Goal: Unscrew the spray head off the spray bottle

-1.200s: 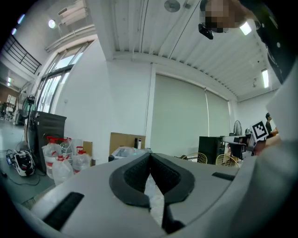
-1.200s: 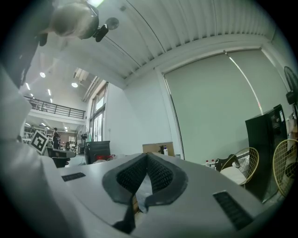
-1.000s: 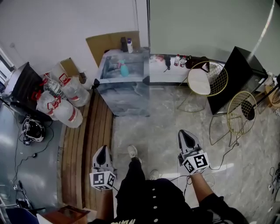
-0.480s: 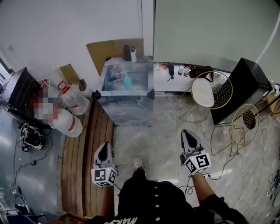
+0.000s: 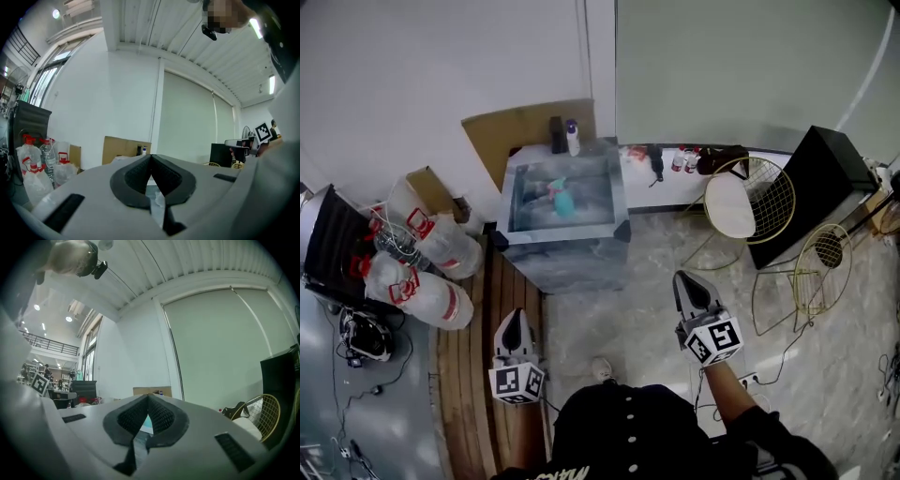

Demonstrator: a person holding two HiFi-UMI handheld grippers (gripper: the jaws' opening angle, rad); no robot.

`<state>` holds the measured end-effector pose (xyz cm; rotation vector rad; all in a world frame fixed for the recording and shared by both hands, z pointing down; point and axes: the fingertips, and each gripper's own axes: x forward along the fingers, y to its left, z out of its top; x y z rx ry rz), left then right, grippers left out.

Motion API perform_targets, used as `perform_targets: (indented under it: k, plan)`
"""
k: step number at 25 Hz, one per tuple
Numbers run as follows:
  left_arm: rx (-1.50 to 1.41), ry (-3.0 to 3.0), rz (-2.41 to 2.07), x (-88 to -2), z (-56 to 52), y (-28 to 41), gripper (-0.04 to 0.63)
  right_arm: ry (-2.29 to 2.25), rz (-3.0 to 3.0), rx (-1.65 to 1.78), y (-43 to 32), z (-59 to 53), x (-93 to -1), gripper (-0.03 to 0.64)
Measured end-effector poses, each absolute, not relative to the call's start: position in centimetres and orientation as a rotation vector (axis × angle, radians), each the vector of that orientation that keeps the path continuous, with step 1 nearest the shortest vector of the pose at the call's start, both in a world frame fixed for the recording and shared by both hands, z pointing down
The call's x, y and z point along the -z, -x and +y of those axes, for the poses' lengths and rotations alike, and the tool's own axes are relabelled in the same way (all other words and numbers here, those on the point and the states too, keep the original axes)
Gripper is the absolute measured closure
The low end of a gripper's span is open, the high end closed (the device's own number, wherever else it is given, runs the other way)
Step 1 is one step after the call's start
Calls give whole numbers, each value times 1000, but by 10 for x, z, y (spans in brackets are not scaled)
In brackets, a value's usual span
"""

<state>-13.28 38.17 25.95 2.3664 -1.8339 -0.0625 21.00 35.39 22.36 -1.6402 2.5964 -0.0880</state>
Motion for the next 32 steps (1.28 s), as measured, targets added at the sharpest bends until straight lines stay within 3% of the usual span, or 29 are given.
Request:
perform_targets:
  k: [20,32]
  plan:
    - [-61,-2369,-1732,-307,247,158,571,1678,2642,208,-174,218,-273,604]
    - [-93,-2394,-1805,-283,98,148,571,1468,2780,128,-161,45,-252,604]
